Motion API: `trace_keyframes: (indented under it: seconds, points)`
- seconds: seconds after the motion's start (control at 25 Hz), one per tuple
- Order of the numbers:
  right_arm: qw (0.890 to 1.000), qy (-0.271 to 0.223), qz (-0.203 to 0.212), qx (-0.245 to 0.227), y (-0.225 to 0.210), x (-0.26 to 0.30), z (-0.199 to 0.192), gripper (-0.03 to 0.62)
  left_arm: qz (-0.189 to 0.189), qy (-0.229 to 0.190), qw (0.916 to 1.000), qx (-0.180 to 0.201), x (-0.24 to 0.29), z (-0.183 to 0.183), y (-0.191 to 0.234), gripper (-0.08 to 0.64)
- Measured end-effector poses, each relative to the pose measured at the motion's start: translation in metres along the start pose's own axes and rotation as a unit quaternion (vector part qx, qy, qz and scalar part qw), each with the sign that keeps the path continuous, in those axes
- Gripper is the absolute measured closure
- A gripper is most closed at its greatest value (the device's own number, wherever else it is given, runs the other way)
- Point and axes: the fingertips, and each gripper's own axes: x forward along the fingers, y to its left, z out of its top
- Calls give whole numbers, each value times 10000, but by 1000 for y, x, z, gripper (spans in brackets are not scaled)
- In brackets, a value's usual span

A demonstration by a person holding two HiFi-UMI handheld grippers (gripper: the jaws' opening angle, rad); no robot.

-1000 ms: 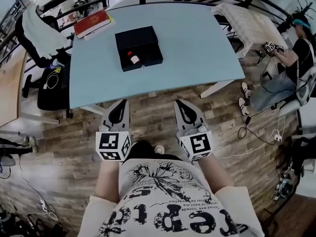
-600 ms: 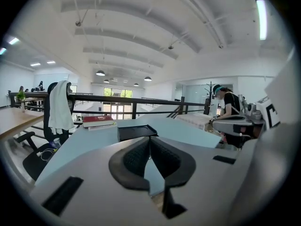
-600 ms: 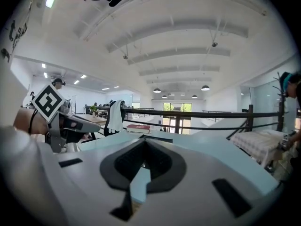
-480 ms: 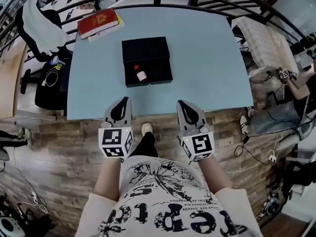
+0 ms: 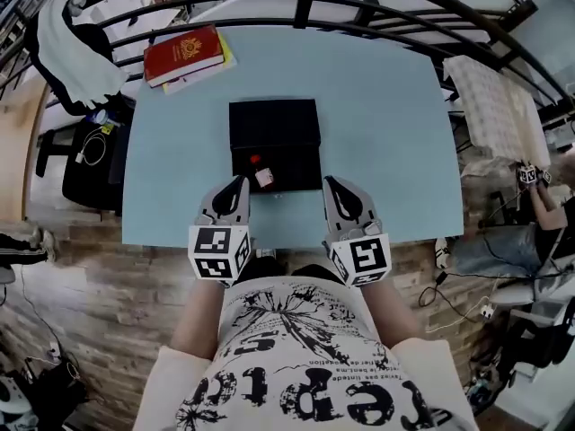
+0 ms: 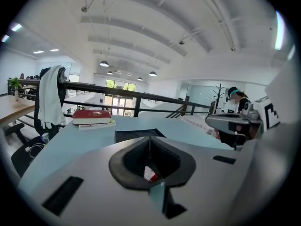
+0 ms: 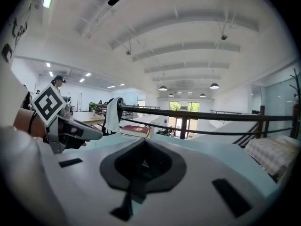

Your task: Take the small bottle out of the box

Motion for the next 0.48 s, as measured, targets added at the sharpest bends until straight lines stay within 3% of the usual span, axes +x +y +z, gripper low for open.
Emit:
trace_keyframes:
  seconds: [0.24, 0.48]
  points:
    - [9989, 124, 452, 14, -19, 36, -4, 580, 368, 623, 9970, -272, 33, -19, 7, 537]
    - [9943, 234, 1038, -28, -30, 56, -13, 580, 747, 1338, 9844, -862, 61, -51, 3, 537]
